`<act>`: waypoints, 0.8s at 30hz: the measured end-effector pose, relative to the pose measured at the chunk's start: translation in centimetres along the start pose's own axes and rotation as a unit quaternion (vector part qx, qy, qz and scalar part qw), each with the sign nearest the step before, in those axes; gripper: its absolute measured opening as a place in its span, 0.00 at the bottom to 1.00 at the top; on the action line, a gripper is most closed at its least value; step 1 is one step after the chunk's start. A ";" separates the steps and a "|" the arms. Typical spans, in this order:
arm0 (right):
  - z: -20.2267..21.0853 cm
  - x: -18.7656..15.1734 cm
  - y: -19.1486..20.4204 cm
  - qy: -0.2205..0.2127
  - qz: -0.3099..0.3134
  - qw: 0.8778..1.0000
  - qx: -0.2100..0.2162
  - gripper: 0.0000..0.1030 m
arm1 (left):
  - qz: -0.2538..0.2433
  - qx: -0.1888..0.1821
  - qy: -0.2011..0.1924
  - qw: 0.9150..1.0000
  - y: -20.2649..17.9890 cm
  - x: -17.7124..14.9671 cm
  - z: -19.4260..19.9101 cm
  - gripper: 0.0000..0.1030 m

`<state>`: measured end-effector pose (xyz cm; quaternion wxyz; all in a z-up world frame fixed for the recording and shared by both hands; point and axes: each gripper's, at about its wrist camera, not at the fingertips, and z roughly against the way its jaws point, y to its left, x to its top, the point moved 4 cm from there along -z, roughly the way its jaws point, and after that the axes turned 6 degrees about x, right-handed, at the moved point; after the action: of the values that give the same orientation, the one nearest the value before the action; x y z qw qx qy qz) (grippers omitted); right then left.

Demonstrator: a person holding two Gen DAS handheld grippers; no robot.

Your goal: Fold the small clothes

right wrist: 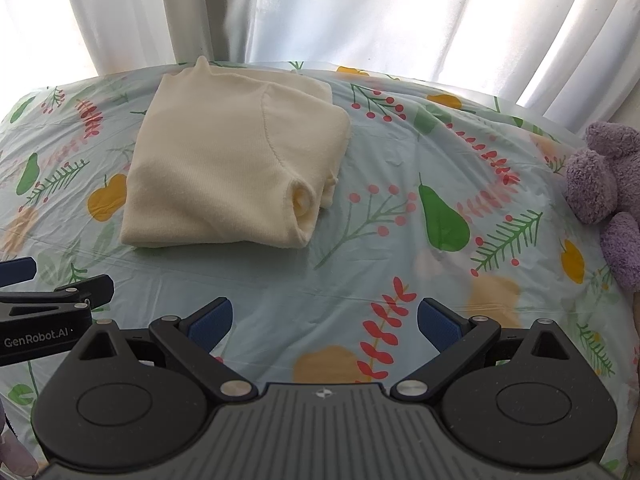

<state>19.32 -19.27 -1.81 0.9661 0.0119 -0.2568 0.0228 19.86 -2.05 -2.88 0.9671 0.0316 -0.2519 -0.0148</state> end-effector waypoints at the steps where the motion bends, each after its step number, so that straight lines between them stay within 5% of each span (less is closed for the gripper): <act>1: 0.0 0.0 0.0 -0.001 -0.001 1.000 0.000 0.96 | 0.000 -0.001 0.000 1.000 0.0 0.0 0.0 0.94; 24: 0.3 0.0 0.4 -0.003 -0.006 1.000 0.005 0.96 | 0.007 -0.005 0.004 1.000 0.3 -0.2 0.1 0.94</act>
<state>19.14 -18.92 -1.56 0.9655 0.0185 -0.2592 0.0186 19.64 -1.70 -2.87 0.9684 0.0249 -0.2481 -0.0092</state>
